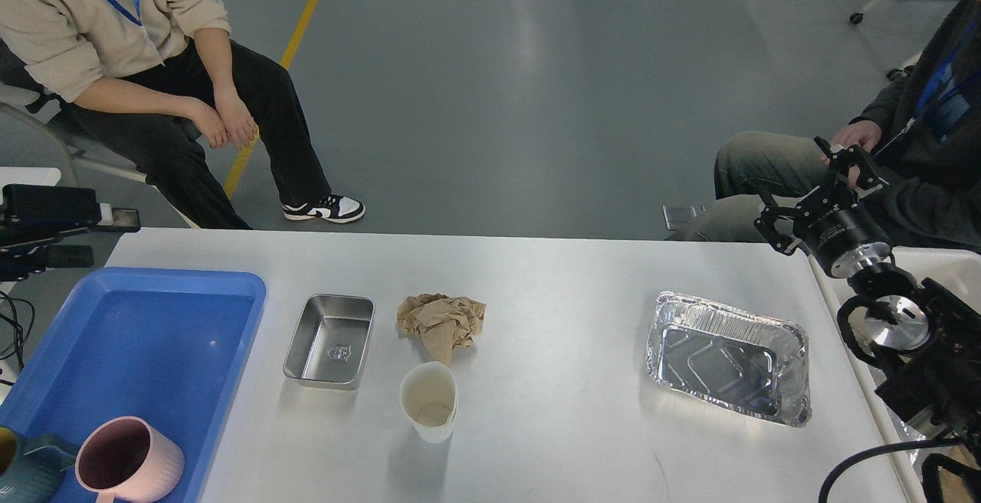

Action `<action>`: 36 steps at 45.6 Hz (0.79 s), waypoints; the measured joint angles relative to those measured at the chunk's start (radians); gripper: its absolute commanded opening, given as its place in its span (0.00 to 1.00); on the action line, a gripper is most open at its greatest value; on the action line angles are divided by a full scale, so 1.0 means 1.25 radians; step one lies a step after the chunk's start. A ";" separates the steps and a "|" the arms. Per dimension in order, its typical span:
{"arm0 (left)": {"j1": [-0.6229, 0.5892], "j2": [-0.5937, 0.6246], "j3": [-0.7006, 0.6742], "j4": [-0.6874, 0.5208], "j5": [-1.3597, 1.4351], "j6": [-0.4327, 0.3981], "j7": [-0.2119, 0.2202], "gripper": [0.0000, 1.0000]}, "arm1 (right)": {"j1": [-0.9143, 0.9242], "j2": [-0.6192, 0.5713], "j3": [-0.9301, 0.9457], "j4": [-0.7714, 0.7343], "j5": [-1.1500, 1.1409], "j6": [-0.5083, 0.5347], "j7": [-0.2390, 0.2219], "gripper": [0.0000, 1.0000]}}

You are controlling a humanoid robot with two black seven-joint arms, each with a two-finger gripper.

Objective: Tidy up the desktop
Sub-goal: 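Reach the left gripper to the small steel tray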

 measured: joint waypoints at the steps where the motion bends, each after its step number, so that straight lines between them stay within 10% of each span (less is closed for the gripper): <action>1: 0.005 0.030 0.006 -0.009 -0.001 -0.001 -0.030 0.94 | -0.001 0.000 0.000 0.000 0.000 0.000 0.000 1.00; 12: 0.011 0.338 0.183 -0.027 0.004 -0.015 -0.375 0.94 | -0.005 0.000 0.000 0.006 0.000 0.000 0.000 1.00; 17: -0.006 0.407 0.265 -0.021 0.004 -0.016 -0.445 0.94 | -0.007 0.000 0.000 0.015 -0.001 0.000 0.000 1.00; 28: -0.028 0.397 0.319 -0.002 0.005 0.006 -0.441 0.94 | -0.005 0.012 0.000 0.022 -0.006 0.000 0.000 1.00; 36: -0.047 0.257 0.306 -0.001 -0.002 0.118 -0.267 0.93 | -0.004 0.017 0.000 0.029 -0.007 0.000 0.000 1.00</action>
